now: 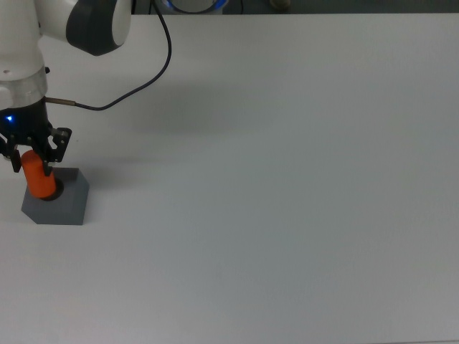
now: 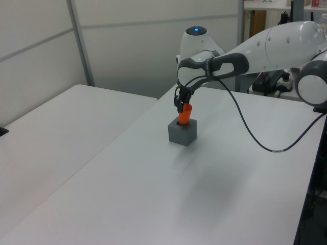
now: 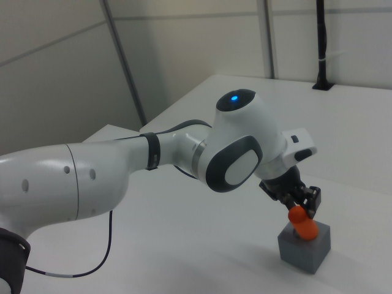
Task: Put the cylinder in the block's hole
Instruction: 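Lower the orange cylinder into the hole of the grey block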
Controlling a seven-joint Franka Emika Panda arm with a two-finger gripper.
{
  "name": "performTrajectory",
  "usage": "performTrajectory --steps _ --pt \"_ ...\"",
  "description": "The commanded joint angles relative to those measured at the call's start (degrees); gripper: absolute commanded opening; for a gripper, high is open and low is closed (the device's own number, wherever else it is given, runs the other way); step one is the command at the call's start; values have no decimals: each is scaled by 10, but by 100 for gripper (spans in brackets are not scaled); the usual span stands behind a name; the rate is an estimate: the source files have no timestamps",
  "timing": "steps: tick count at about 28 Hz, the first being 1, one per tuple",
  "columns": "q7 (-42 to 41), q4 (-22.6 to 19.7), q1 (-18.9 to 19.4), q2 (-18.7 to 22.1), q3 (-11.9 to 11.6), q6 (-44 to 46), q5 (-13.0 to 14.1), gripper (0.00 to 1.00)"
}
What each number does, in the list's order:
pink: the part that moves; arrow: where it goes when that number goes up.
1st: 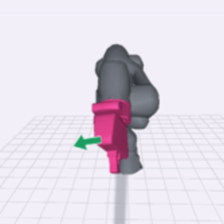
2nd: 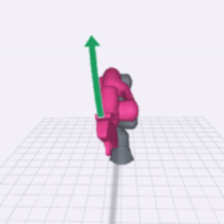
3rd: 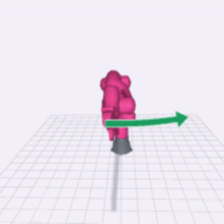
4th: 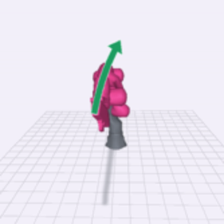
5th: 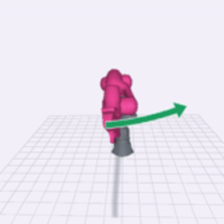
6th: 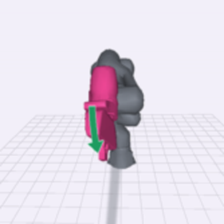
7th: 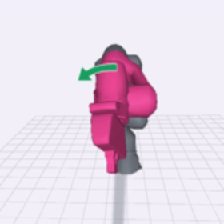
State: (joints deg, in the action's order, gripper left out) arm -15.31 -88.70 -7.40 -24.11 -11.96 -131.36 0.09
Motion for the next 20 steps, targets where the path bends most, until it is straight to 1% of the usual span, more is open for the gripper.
performTrajectory --steps 1,6,20 --pt "-4 -19 2 2 -3 -8 -18 39" --pt "-4 -22 4 2 -3 -3 -24 39" --pt "-4 -30 9 2 2 -3 -24 39"
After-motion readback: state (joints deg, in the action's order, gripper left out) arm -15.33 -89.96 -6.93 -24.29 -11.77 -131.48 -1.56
